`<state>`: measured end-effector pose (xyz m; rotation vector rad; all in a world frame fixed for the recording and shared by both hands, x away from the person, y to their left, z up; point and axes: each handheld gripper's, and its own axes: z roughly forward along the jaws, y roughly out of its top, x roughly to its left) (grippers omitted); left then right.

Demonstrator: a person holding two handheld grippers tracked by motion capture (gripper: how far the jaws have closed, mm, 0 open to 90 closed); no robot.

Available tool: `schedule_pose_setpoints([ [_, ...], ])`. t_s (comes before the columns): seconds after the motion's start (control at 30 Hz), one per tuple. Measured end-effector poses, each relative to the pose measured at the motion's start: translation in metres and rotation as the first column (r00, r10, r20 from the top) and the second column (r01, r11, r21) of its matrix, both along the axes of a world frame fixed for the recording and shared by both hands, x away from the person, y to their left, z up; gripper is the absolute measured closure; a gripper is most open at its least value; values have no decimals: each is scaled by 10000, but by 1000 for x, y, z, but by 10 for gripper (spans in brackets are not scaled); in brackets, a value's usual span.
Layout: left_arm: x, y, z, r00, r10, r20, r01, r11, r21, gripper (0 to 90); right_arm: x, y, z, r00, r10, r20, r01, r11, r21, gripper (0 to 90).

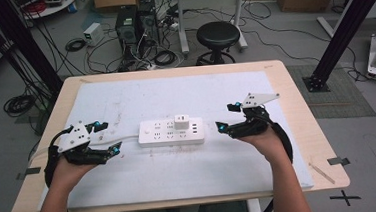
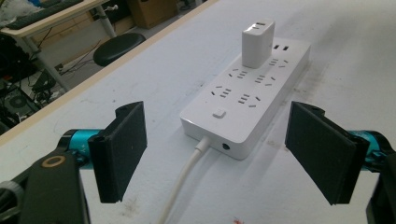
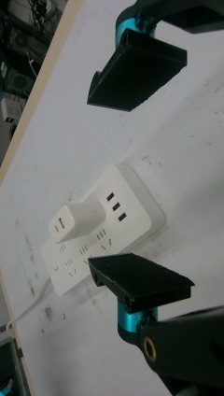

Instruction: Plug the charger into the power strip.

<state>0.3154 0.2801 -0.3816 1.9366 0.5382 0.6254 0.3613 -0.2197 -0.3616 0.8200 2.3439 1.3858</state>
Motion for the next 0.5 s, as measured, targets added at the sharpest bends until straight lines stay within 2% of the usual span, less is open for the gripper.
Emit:
schedule_pose_setpoints([
  [0.2,2,-2,1,10000,21,11,-21,10000,36,208,0,-1,-2,10000,28,-12,-28,10000,-89,197],
  [0.23,3,-3,1,10000,32,-6,-32,10000,-82,207,0,-1,-1,10000,43,-18,-43,10000,-76,197],
  [0.4,5,-3,0,9999,20,-100,-19,10000,59,208,0,-2,-2,10000,14,-85,-14,10000,-42,197],
  [0.5,6,-4,-2,9999,62,-129,-63,10000,-71,208,1,-3,-2,10000,-37,-75,37,10000,-47,197],
])
